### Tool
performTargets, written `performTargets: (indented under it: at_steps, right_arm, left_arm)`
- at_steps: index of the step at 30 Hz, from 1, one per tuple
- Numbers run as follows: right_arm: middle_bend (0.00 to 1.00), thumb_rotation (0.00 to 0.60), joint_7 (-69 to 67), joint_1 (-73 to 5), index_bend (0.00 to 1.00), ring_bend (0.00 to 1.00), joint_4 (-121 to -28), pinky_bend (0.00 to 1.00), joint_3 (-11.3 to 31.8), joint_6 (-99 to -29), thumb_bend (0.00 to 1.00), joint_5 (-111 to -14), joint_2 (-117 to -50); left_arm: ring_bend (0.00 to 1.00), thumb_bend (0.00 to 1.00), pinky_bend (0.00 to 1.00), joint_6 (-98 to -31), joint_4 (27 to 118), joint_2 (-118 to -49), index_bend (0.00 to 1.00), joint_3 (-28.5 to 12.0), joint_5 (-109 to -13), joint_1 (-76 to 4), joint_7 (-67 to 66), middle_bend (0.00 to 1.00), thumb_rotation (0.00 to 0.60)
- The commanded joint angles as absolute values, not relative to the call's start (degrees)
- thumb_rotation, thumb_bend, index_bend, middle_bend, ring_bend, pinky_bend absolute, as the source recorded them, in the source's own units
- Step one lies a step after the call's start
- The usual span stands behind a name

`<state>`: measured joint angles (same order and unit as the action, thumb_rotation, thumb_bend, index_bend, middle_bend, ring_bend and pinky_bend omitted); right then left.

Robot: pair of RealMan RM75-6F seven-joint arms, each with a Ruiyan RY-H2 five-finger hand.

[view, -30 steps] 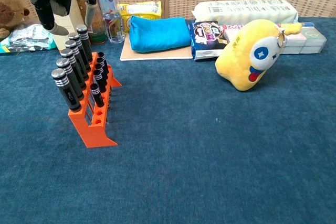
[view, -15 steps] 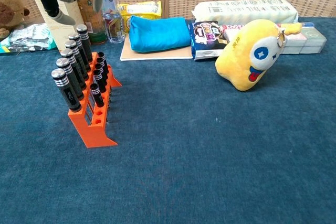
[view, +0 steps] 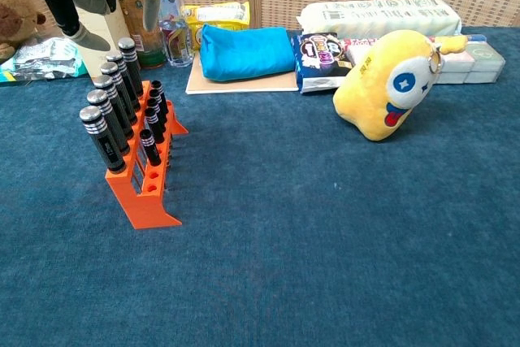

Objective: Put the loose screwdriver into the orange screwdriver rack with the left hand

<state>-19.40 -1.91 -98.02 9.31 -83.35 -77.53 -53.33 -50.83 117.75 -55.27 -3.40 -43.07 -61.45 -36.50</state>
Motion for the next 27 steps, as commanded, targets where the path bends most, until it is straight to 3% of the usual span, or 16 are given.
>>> performTargets:
  at_steps: [1, 27]
  right_arm:
    - [0.11, 0.600, -19.6, -1.9, 0.17, 0.08, -98.0, 0.22, 9.4, -83.4, 0.05, -77.5, -53.2]
    - [0.11, 0.600, -20.0, -1.6, 0.17, 0.08, -98.3, 0.22, 9.3, -83.8, 0.05, -77.6, -52.9]
  left_arm:
    - [0.94, 0.28, 1.00, -51.2, 118.1, -55.3, 0.40, -3.2, -42.4, -61.7, -36.9, 0.96, 0.600]
    - [0.94, 0.28, 1.00, -51.4, 118.9, -55.4, 0.41, -1.5, -38.2, -63.5, -38.3, 0.96, 0.600]
